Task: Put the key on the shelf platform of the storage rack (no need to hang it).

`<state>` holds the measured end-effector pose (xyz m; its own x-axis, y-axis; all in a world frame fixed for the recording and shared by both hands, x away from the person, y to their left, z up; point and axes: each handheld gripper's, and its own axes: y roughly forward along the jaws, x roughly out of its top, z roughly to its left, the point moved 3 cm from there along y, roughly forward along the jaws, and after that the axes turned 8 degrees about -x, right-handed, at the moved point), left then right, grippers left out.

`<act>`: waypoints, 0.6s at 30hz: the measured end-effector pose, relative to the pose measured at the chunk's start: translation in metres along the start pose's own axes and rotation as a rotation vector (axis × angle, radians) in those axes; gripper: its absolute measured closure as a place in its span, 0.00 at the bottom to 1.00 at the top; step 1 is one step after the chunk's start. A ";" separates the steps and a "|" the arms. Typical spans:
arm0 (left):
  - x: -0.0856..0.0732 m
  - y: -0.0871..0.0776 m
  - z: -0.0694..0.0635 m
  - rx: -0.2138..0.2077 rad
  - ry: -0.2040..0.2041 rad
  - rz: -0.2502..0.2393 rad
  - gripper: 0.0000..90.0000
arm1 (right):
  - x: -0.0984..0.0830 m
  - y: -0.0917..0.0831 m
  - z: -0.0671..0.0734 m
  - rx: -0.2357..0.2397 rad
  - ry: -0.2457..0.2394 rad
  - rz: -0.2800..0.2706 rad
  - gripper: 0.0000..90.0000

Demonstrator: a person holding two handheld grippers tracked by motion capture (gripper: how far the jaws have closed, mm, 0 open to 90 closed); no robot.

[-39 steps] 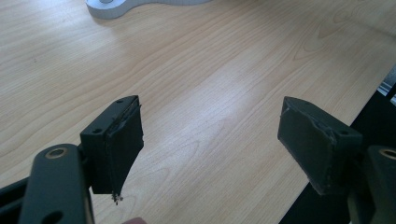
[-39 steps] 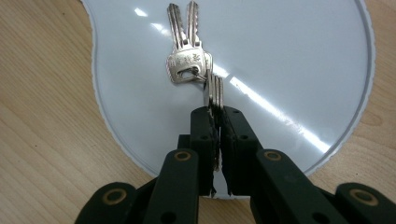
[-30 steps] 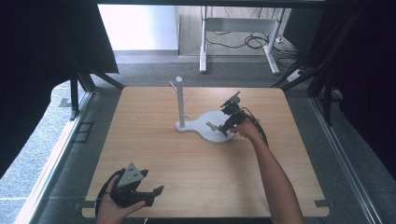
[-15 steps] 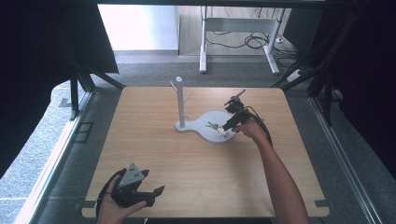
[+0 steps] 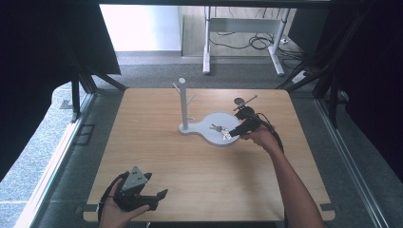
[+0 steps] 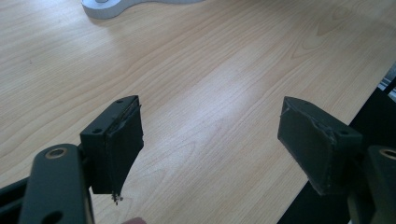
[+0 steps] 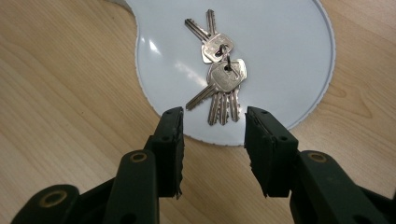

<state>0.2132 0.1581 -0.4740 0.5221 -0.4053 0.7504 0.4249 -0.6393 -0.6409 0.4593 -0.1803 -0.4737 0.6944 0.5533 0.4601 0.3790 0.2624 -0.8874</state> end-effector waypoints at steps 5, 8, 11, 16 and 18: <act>0.000 0.001 -0.001 0.001 0.005 0.008 0.25 | -0.010 -0.013 0.003 0.004 -0.011 -0.027 0.63; 0.000 0.003 -0.001 0.000 0.005 0.011 0.25 | -0.017 -0.019 0.005 0.004 -0.021 -0.045 0.62; 0.000 0.003 -0.002 0.003 0.004 0.012 0.25 | -0.026 -0.026 0.009 0.002 -0.030 -0.051 0.60; 0.000 0.001 -0.001 0.011 0.005 0.011 0.25 | -0.043 -0.036 0.012 0.008 -0.040 -0.074 0.59; 0.000 0.001 0.000 0.014 0.004 0.010 0.25 | -0.052 -0.039 0.013 0.013 -0.038 -0.088 0.58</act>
<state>0.2134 0.1574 -0.4747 0.5234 -0.4139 0.7448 0.4305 -0.6260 -0.6503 0.4004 -0.2091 -0.4631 0.6347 0.5572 0.5354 0.4293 0.3218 -0.8439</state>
